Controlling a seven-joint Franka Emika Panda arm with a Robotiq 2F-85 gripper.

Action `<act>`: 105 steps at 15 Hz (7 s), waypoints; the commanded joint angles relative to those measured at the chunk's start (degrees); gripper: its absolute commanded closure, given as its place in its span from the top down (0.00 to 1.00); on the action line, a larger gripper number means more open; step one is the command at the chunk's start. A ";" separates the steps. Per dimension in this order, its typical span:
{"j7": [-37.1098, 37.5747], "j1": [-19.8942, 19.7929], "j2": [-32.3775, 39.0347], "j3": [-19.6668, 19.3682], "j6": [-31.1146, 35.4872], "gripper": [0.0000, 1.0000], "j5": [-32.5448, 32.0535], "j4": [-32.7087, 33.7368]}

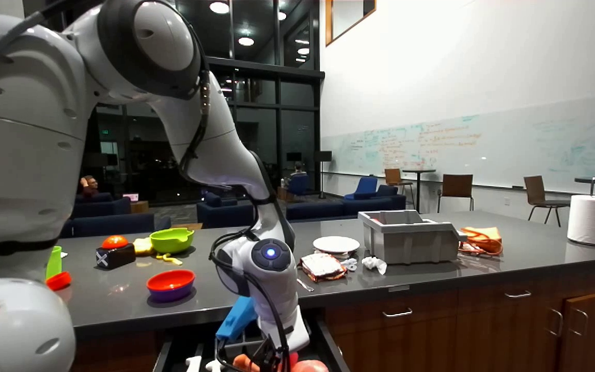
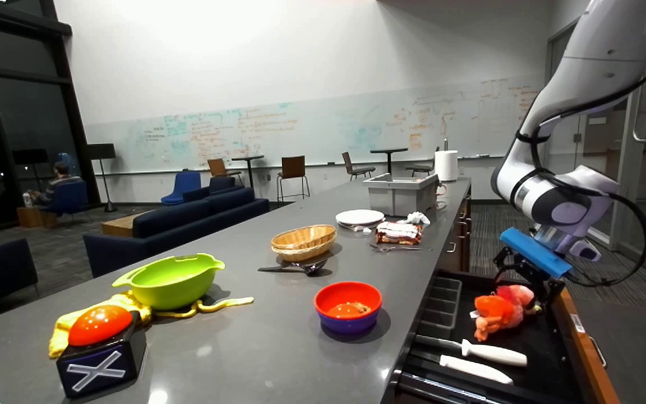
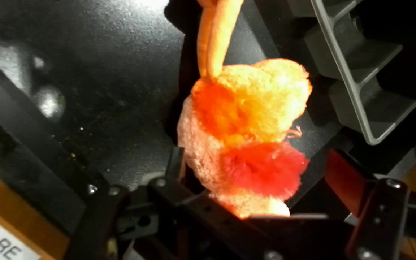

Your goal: Take the plush toy out of the drawer

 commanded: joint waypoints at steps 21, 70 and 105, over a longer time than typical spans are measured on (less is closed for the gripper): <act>-6.10 0.20 14.36 -1.56 -2.81 0.09 5.41 12.90; -29.19 13.95 4.72 3.17 -20.58 0.48 9.70 18.06; 7.18 11.65 -25.92 -4.26 -8.88 1.00 -32.19 -11.12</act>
